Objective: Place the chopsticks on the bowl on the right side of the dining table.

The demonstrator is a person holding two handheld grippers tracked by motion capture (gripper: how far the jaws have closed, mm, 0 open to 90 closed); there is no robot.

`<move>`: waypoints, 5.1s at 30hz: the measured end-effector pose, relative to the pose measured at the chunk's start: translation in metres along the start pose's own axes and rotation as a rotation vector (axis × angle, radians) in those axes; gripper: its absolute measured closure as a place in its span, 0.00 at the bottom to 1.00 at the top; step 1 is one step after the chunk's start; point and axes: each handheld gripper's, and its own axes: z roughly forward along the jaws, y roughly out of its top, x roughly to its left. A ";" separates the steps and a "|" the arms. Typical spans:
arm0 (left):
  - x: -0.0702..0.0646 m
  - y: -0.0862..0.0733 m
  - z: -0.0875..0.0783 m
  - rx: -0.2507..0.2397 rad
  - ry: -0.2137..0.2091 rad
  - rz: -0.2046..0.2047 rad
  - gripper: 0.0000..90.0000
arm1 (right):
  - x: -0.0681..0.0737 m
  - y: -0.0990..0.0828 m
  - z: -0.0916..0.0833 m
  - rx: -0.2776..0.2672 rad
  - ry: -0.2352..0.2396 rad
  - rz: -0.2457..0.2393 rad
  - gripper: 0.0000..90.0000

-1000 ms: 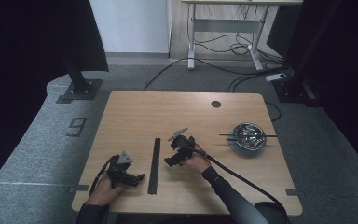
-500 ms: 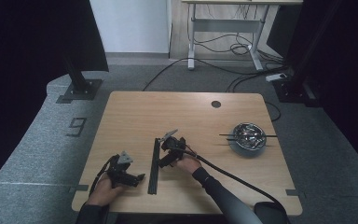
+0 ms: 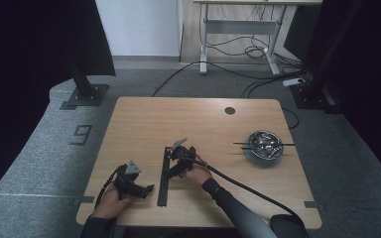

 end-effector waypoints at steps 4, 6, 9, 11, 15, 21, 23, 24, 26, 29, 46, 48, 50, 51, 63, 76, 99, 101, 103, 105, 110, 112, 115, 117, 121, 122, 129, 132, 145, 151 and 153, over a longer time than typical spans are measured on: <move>0.000 0.000 0.000 0.000 0.000 0.000 0.00 | 0.000 0.000 0.001 -0.004 0.005 0.012 0.01; 0.000 0.000 0.000 0.000 0.000 0.000 0.00 | 0.000 0.000 0.001 -0.004 0.007 0.009 0.01; 0.000 0.000 0.000 0.000 0.000 0.000 0.00 | 0.000 0.000 0.002 0.002 0.008 0.005 0.01; 0.000 0.000 0.000 0.000 0.000 -0.001 0.00 | 0.000 0.000 0.003 0.003 0.002 0.005 0.01; 0.000 0.000 0.000 0.000 0.000 -0.001 0.00 | -0.002 -0.002 0.004 0.019 -0.014 0.000 0.00; 0.000 0.000 0.000 -0.001 0.001 -0.002 0.00 | -0.006 -0.003 0.002 0.025 -0.027 0.009 0.00; 0.000 0.000 0.000 -0.001 0.001 -0.002 0.00 | -0.008 -0.003 0.001 0.029 -0.033 0.013 0.00; 0.000 0.000 0.000 -0.001 0.001 -0.002 0.00 | -0.009 -0.004 0.001 0.030 -0.035 0.014 0.00; 0.000 0.000 0.000 -0.001 0.001 -0.002 0.00 | -0.010 -0.004 0.000 0.035 -0.044 0.019 0.00; 0.000 0.000 0.000 -0.001 0.001 -0.003 0.00 | -0.010 -0.003 0.000 0.031 -0.060 0.010 0.01; 0.000 0.000 0.000 -0.001 0.001 -0.002 0.00 | -0.029 -0.011 -0.005 0.029 -0.082 0.058 0.00; 0.000 0.000 0.000 -0.001 0.001 -0.003 0.00 | -0.031 -0.015 -0.007 0.030 -0.080 0.070 0.00; 0.000 0.000 0.000 -0.001 0.001 -0.003 0.00 | -0.032 -0.018 -0.009 0.026 -0.075 0.076 0.00; 0.000 0.000 0.000 -0.001 0.001 -0.002 0.00 | -0.033 -0.020 -0.010 0.027 -0.072 0.077 0.00; 0.000 0.000 0.000 -0.001 0.001 -0.002 0.00 | -0.030 -0.040 -0.025 0.021 -0.067 0.069 0.00; 0.000 0.000 0.000 0.000 0.001 -0.003 0.00 | -0.035 -0.059 -0.038 0.011 -0.077 0.087 0.00; 0.000 0.000 0.000 -0.001 0.002 -0.002 0.00 | -0.063 -0.075 -0.049 -0.015 -0.128 0.147 0.00; 0.000 0.000 0.000 0.000 0.001 -0.003 0.00 | -0.067 -0.073 -0.047 -0.021 -0.139 0.164 0.00; 0.000 0.000 0.000 0.000 0.001 -0.003 0.00 | -0.071 -0.071 -0.046 -0.025 -0.151 0.176 0.00; 0.000 0.000 0.000 0.000 0.001 -0.003 0.00 | -0.074 -0.072 -0.046 -0.022 -0.163 0.193 0.00; 0.000 0.000 0.000 -0.001 0.002 -0.002 0.00 | -0.080 -0.077 -0.052 -0.015 -0.196 0.215 0.00; 0.000 0.000 0.000 -0.001 0.001 -0.002 0.00 | -0.082 -0.082 -0.055 -0.016 -0.201 0.225 0.00; 0.000 0.000 0.000 -0.001 0.002 -0.002 0.00 | -0.085 -0.088 -0.059 -0.019 -0.207 0.245 0.00; 0.000 0.000 0.000 -0.001 0.002 -0.002 0.00 | -0.086 -0.092 -0.063 -0.021 -0.212 0.251 0.00; 0.000 0.000 0.000 -0.001 0.002 -0.002 0.00 | -0.087 -0.102 -0.070 -0.021 -0.218 0.261 0.00; 0.000 0.000 0.000 -0.001 0.002 -0.002 0.00 | -0.088 -0.104 -0.072 -0.021 -0.220 0.260 0.00; 0.000 0.000 0.000 -0.001 0.002 -0.002 0.00 | -0.088 -0.121 -0.085 -0.017 -0.229 0.281 0.00; 0.000 0.000 0.000 -0.001 0.002 -0.002 0.00 | -0.088 -0.129 -0.091 -0.017 -0.231 0.283 0.01; 0.000 0.000 0.000 -0.001 0.002 -0.002 0.00 | -0.092 -0.151 -0.113 0.028 -0.252 0.274 0.00; 0.000 0.000 0.000 -0.001 0.001 -0.003 0.00 | -0.087 -0.153 -0.122 0.112 -0.245 0.260 0.00; 0.000 0.000 0.000 -0.001 0.002 -0.001 0.00 | -0.086 -0.154 -0.124 0.136 -0.234 0.245 0.01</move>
